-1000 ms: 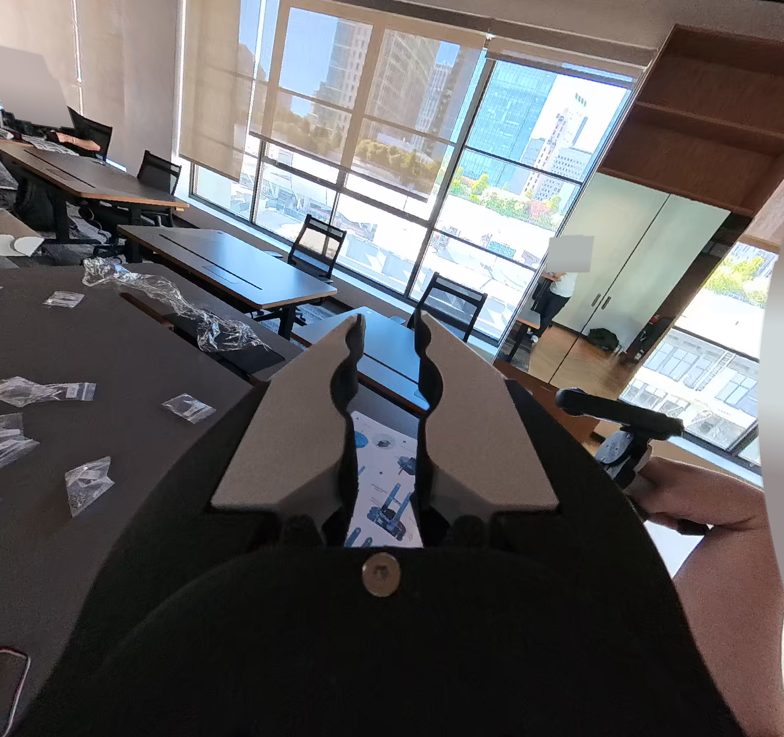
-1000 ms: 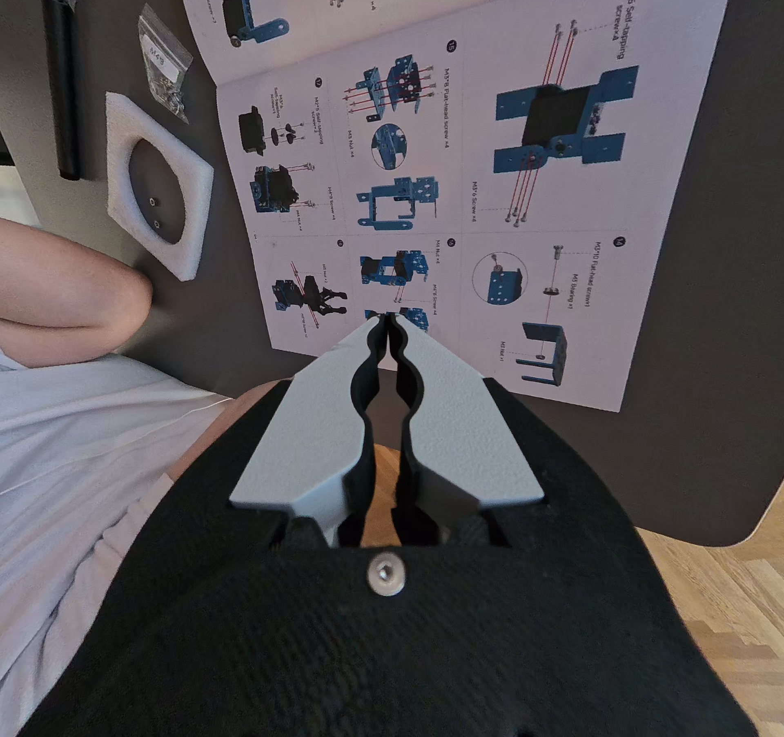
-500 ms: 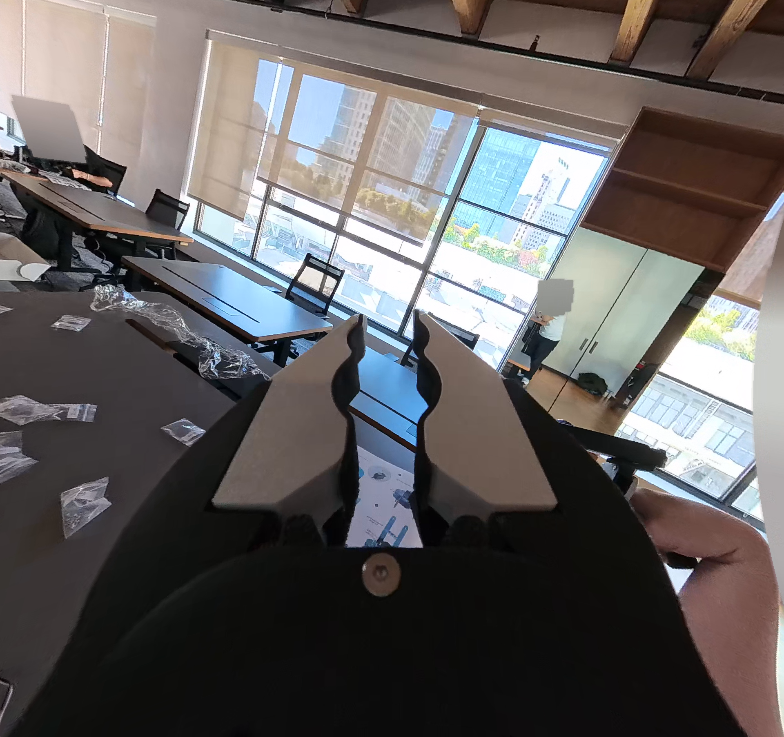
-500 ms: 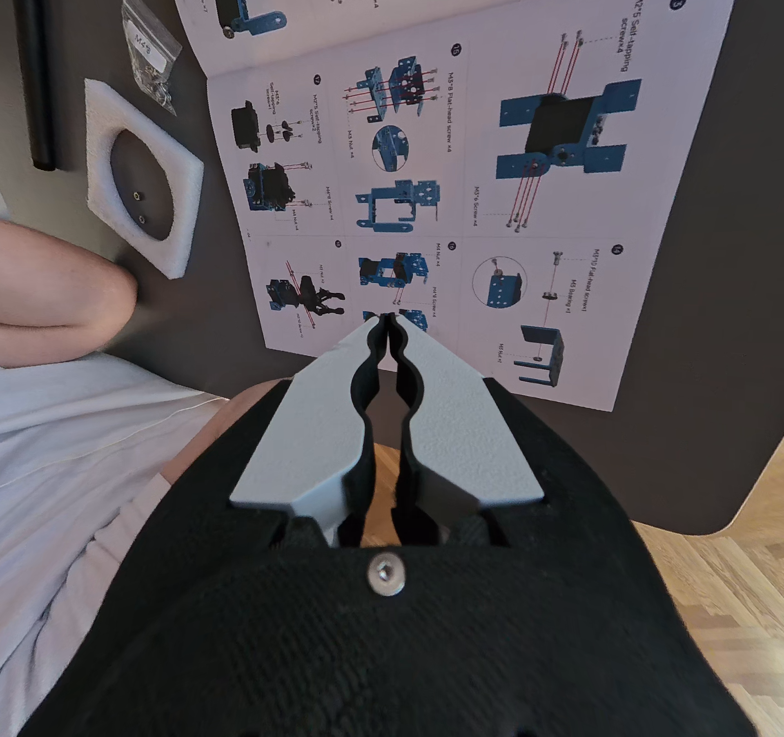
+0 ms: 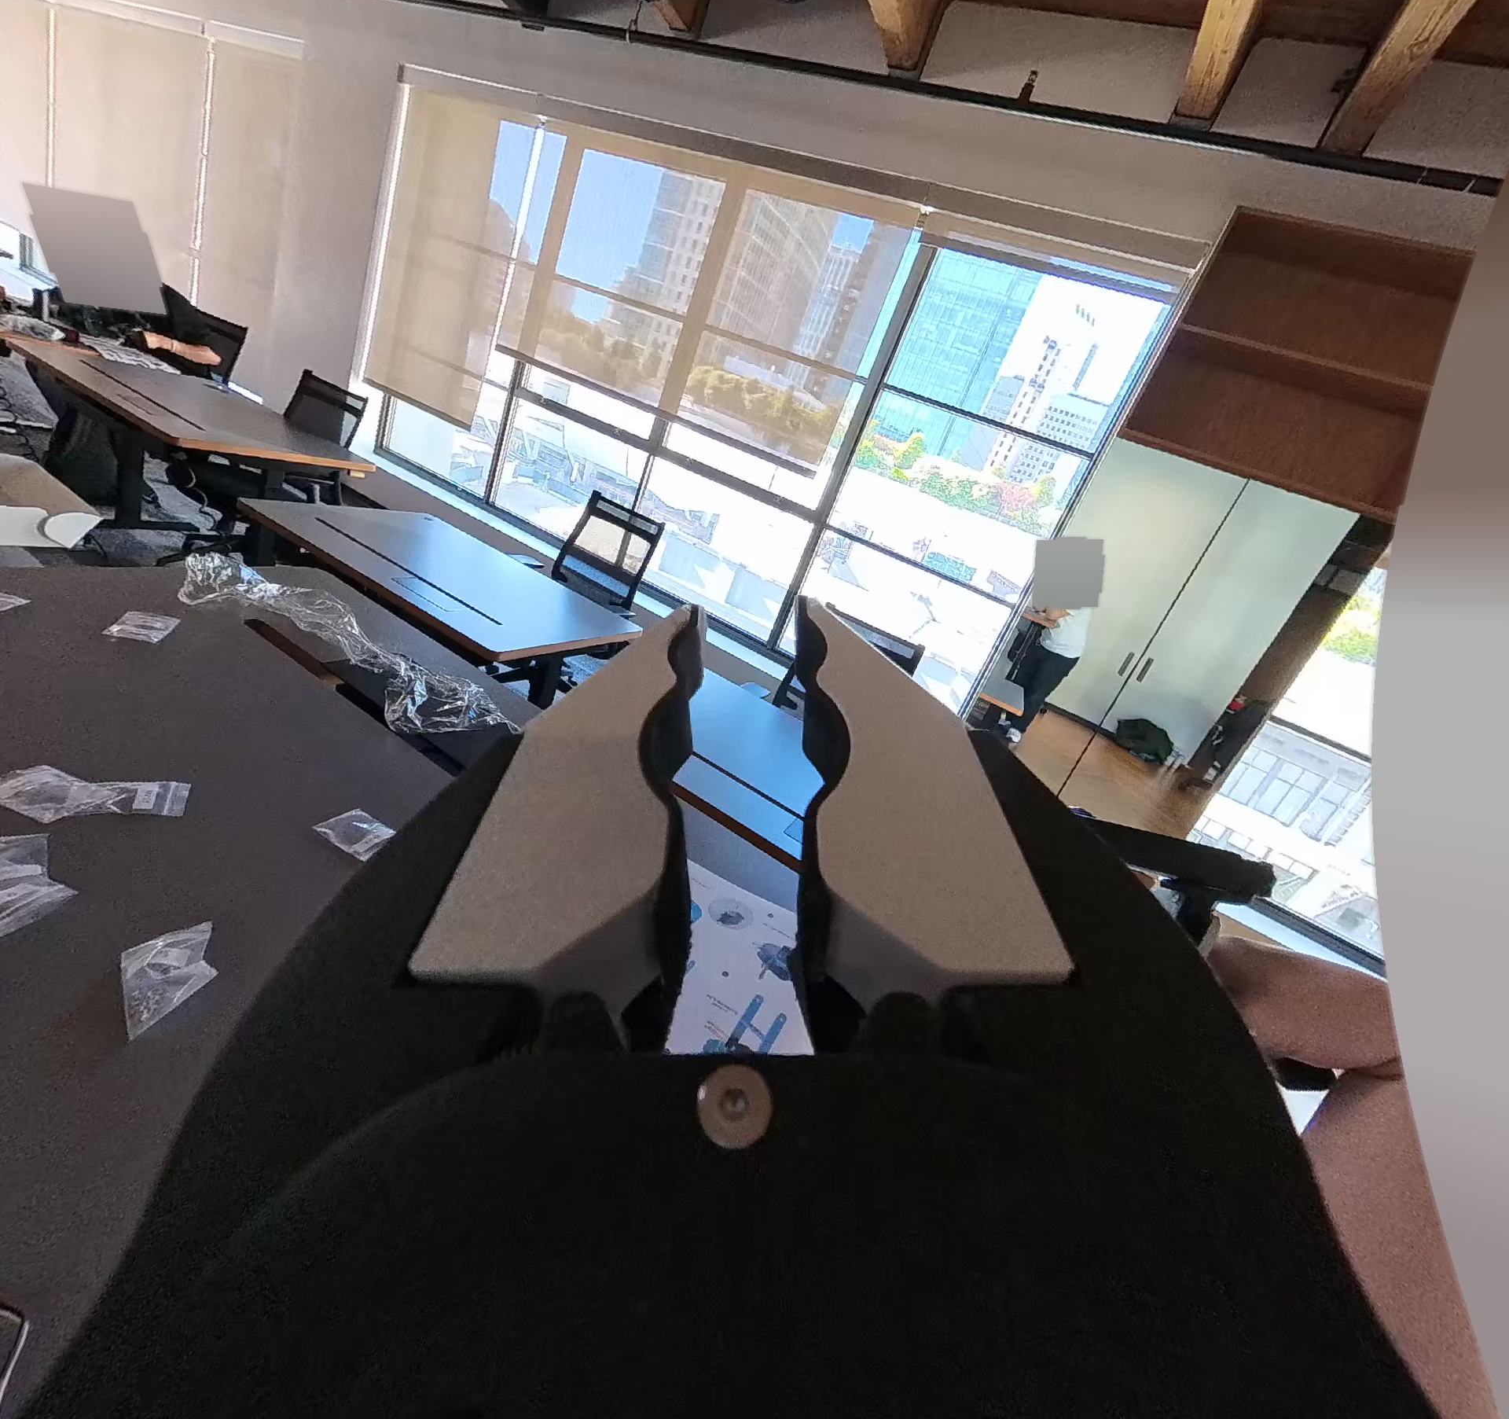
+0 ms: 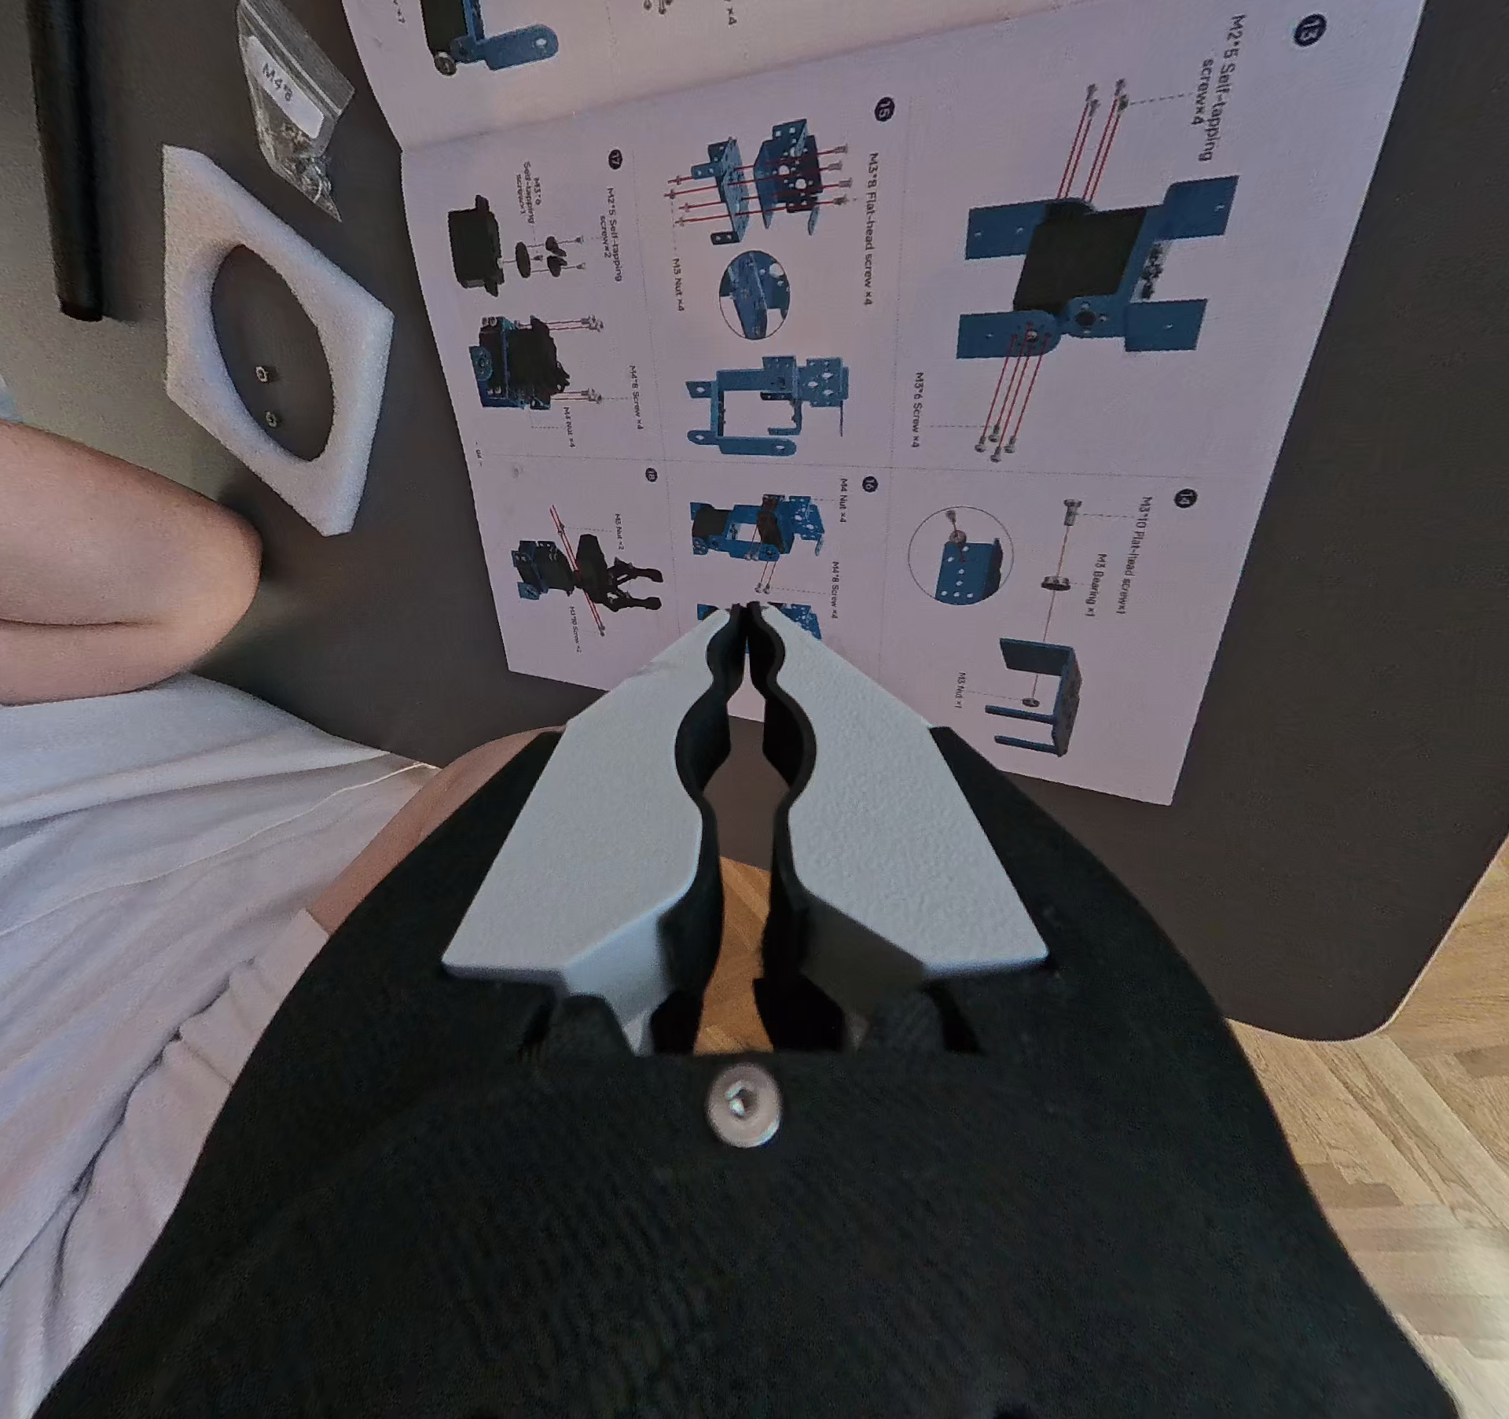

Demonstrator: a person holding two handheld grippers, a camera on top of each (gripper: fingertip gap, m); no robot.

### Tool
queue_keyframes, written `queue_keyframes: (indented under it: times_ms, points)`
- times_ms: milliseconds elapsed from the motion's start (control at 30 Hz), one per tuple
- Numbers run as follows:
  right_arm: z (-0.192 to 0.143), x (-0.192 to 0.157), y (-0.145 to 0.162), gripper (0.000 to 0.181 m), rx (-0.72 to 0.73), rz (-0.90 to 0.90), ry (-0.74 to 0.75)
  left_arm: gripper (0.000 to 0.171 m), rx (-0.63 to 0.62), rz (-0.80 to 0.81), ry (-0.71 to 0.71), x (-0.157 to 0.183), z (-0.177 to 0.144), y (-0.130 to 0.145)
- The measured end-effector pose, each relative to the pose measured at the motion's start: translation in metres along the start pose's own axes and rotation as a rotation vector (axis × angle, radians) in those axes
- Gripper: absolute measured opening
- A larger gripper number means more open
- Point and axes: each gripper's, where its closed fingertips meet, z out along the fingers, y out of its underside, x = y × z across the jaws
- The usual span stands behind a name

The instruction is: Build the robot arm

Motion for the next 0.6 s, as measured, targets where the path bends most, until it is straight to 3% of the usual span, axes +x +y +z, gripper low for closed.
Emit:
queue_keyframes:
  times_ms: [300,500,600]
  points:
    - [0.0,-0.001,-0.001,0.0,-0.004,-0.01,0.006,0.021,-0.029,-0.001,0.005,0.001,0.002,0.005]
    - [0.001,-0.006,-0.006,0.0,-0.018,-0.049,0.024,0.024,-0.203,-0.049,0.056,0.002,0.013,0.036]
    - [0.001,-0.009,-0.008,0.0,-0.027,-0.073,0.03,0.024,-0.228,-0.03,0.05,0.003,0.015,0.041]
